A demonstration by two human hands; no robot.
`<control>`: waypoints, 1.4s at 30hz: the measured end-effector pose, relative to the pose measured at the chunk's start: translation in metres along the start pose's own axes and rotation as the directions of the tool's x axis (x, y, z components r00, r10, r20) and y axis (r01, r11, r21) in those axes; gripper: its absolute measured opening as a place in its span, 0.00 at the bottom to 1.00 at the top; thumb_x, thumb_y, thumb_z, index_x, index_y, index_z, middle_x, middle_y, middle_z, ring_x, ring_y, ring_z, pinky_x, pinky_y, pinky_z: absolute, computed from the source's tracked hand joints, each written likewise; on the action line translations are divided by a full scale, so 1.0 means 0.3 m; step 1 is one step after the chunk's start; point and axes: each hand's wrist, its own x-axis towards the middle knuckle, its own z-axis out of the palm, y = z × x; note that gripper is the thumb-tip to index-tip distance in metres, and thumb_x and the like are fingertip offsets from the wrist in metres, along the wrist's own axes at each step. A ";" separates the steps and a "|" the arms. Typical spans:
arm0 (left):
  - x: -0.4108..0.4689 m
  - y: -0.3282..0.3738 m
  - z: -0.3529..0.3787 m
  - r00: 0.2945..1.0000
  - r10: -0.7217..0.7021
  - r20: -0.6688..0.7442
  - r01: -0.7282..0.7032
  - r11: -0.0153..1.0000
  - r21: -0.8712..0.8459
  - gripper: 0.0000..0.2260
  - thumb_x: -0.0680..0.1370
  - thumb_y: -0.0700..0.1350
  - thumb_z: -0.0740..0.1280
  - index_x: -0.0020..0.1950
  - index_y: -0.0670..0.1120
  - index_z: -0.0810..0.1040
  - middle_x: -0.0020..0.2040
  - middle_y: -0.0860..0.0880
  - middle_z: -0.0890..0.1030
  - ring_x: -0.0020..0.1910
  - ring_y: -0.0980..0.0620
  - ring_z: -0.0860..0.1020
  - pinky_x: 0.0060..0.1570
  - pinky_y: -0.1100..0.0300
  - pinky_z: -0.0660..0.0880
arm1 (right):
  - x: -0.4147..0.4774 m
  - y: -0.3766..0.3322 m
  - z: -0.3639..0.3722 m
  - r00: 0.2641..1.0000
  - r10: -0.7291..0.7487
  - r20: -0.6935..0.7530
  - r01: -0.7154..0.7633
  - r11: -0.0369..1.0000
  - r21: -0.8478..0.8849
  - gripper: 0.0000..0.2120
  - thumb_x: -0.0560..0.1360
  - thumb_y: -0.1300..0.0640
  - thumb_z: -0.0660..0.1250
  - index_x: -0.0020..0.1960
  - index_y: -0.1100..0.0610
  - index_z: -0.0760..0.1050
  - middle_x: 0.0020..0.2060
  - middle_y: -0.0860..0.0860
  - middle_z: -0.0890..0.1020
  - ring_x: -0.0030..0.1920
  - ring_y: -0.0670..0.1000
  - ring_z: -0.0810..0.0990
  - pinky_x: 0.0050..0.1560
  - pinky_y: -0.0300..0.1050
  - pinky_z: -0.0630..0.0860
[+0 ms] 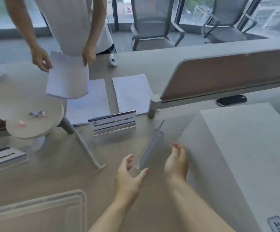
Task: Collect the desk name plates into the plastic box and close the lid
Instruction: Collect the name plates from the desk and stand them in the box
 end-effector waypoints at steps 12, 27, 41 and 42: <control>0.282 -0.071 -0.020 0.983 0.014 -0.183 -0.037 0.992 -0.122 0.06 0.84 0.40 0.63 0.53 0.48 0.79 0.46 0.56 0.84 0.48 0.63 0.80 0.47 0.77 0.70 | 0.192 0.210 0.136 0.988 -0.048 0.150 0.051 0.999 -0.012 0.20 0.79 0.63 0.65 0.69 0.52 0.69 0.64 0.48 0.75 0.65 0.50 0.75 0.69 0.48 0.70; 0.247 0.122 -0.048 0.957 -0.024 -0.288 0.000 0.997 -0.083 0.09 0.87 0.47 0.53 0.54 0.45 0.70 0.39 0.52 0.73 0.37 0.57 0.71 0.39 0.63 0.67 | 0.114 0.067 0.103 0.949 -0.227 0.220 0.230 0.973 0.015 0.08 0.82 0.48 0.60 0.49 0.51 0.72 0.44 0.45 0.80 0.42 0.32 0.78 0.42 0.24 0.71; -0.335 0.678 -0.685 0.811 0.193 -0.553 -0.345 0.921 -0.184 0.09 0.86 0.49 0.57 0.55 0.45 0.71 0.43 0.55 0.73 0.41 0.63 0.74 0.42 0.77 0.67 | -0.613 -0.630 -0.048 0.841 -0.442 0.312 0.301 0.862 0.408 0.06 0.82 0.48 0.61 0.47 0.44 0.73 0.39 0.41 0.79 0.37 0.36 0.77 0.42 0.29 0.72; -0.370 0.688 -0.746 0.796 0.215 -0.566 -0.371 0.912 -0.175 0.09 0.86 0.50 0.57 0.54 0.46 0.71 0.43 0.53 0.74 0.42 0.58 0.73 0.43 0.75 0.68 | -0.671 -0.658 -0.045 0.826 -0.466 0.316 0.317 0.849 0.423 0.06 0.82 0.48 0.61 0.47 0.44 0.73 0.39 0.41 0.79 0.38 0.37 0.77 0.43 0.30 0.72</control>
